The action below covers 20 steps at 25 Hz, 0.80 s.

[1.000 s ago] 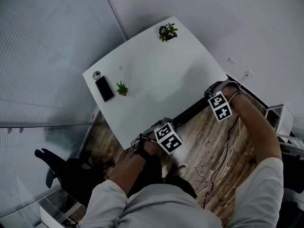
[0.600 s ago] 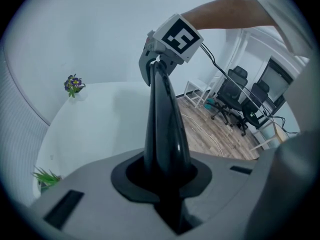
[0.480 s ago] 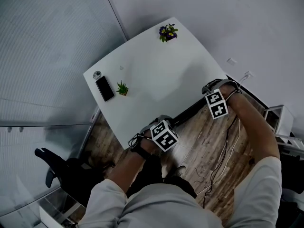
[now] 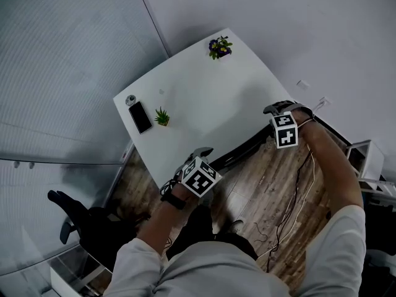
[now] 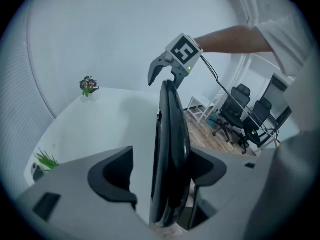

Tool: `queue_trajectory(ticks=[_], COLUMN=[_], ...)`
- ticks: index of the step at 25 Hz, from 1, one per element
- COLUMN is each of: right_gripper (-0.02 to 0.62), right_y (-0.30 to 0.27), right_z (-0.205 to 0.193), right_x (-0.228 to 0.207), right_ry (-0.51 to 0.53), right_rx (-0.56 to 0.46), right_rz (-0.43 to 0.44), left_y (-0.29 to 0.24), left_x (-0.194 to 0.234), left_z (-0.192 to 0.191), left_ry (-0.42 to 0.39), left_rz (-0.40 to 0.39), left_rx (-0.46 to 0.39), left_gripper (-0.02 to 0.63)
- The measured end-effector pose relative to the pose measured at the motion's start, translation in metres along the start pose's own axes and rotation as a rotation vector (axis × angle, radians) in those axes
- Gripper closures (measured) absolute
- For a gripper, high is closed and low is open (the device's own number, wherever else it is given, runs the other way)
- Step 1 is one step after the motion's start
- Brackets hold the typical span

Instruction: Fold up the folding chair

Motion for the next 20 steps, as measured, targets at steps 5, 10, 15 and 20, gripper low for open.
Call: queue_trajectory(ticks=[5,10,15,20], right_gripper=[0.239,0.239,0.239,0.241], right_y=[0.025,0.039,0.066,0.091], right_z=[-0.018,-0.04,-0.053,-0.054], right_x=[0.007,0.023,0.042,0.069], right_ry=[-0.116,-0.275,-0.488,-0.654], right_rx=[-0.065,-0.161,-0.333,-0.475], right_rz=[-0.027,-0.09,-0.226,-0.357], left_y=[0.018,0.043,0.066,0.086], left_x=[0.003,0.002,-0.002,-0.013], left_z=[-0.011,-0.019,-0.032,-0.051], left_ry=[0.063,0.102,0.133,0.176], left_rz=[-0.015,0.023,0.101,0.184], left_rx=[-0.086,-0.153,-0.209,-0.292], left_gripper=[0.268,0.27,0.27,0.28])
Point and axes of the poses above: the fingertips, and each gripper's own axes: y backward along the fingers, x to its left, z out of its top, the point moved 10 cm from there along y, backward along the fingers, and after that the axes turned 7 degrees about x, right-handed, at the moved point
